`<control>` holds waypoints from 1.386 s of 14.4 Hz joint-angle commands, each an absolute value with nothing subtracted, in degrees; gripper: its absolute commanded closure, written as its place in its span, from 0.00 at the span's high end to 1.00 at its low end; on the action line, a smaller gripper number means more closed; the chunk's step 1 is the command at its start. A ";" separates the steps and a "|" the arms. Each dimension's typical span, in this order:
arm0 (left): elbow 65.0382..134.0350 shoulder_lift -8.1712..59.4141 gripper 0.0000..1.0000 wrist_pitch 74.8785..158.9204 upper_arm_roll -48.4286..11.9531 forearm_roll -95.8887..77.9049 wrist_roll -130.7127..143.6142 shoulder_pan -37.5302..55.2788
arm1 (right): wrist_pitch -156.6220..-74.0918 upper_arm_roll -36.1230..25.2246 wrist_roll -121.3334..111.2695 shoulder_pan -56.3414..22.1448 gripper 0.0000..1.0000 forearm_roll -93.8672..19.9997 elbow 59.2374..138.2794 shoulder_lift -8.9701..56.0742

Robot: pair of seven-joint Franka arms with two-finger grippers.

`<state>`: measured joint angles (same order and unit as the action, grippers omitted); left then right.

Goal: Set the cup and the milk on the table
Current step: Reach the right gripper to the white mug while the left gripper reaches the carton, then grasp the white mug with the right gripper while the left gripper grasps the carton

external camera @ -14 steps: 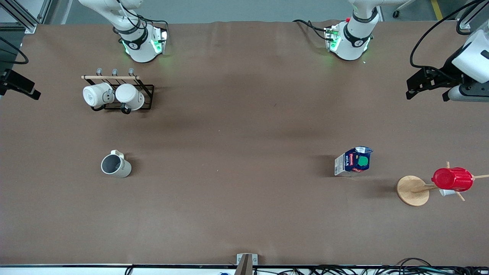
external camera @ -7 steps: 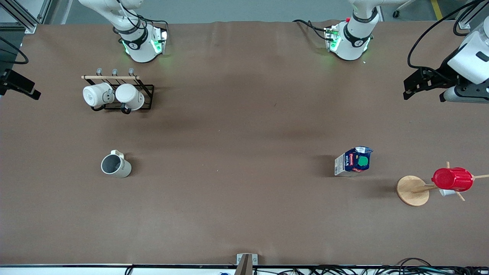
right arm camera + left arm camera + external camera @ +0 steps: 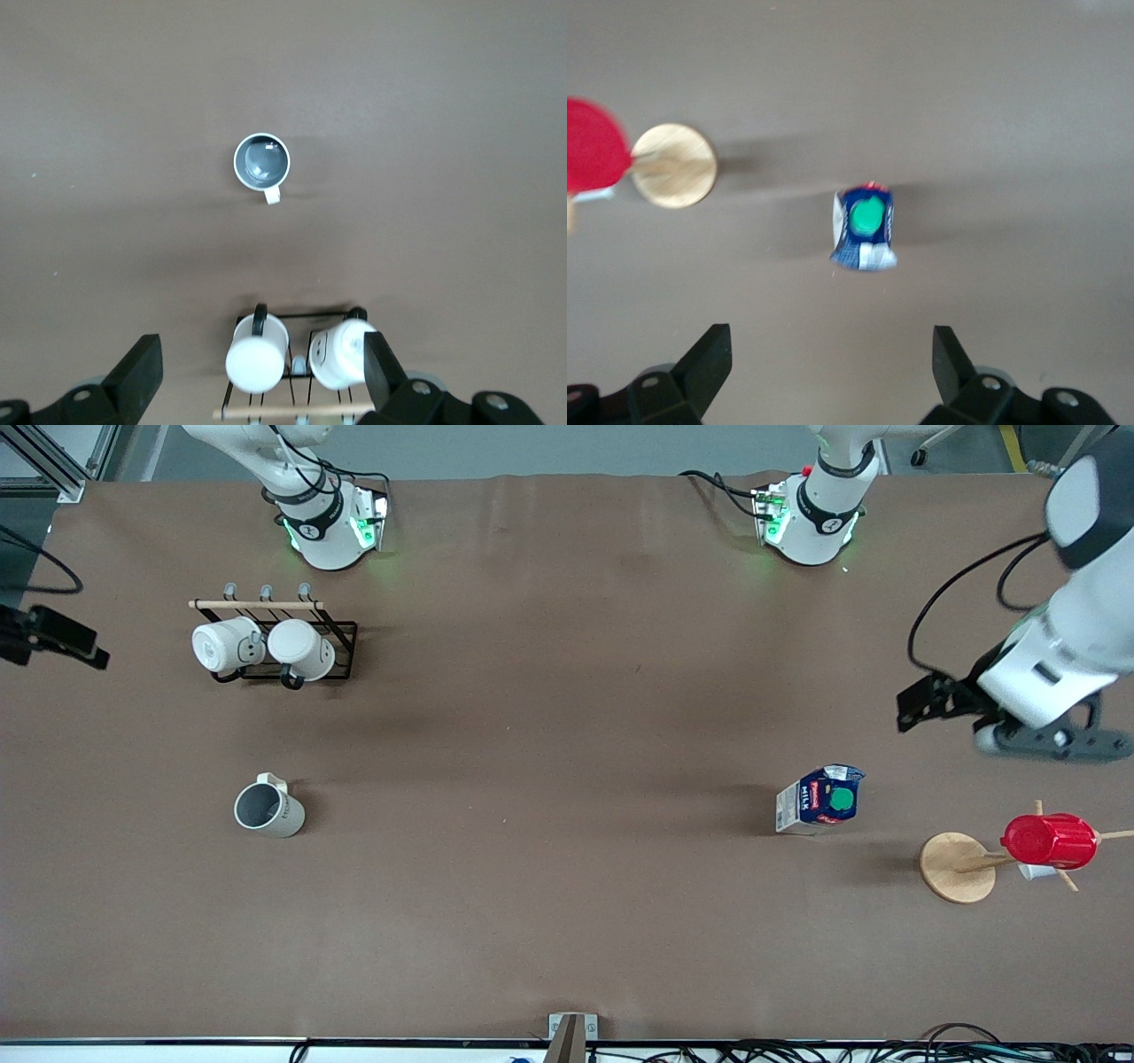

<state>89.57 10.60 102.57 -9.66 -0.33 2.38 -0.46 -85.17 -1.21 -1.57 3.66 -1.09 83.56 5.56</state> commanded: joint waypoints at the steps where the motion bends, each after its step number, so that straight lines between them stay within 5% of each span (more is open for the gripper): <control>1: 88.94 16.06 1.00 107.91 -9.93 0.44 2.72 0.44 | -91.63 -0.70 -6.04 4.57 1.00 -1.05 85.07 12.46; 8: 94.12 22.06 1.00 115.91 -9.93 0.53 2.64 0.70 | -123.09 -1.14 -11.50 4.75 1.00 -0.53 104.65 19.06; 12: 97.73 22.59 0.96 118.92 -9.93 0.53 2.64 0.62 | -132.43 -1.23 -13.80 4.75 1.00 -0.53 108.71 23.02; 17: 99.40 23.11 0.71 118.92 -9.93 0.53 2.64 0.79 | -139.03 -1.14 -16.52 4.75 0.91 -0.53 110.92 26.01; 20: 99.23 23.55 0.49 118.92 -10.02 0.53 2.81 1.14 | -140.89 -1.05 -16.44 4.48 0.74 -0.97 110.92 27.16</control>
<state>98.96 23.63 117.99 -9.87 -0.33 2.37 0.63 -139.46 -1.64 -15.85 4.08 -1.07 110.11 27.15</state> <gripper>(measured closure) 0.419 0.123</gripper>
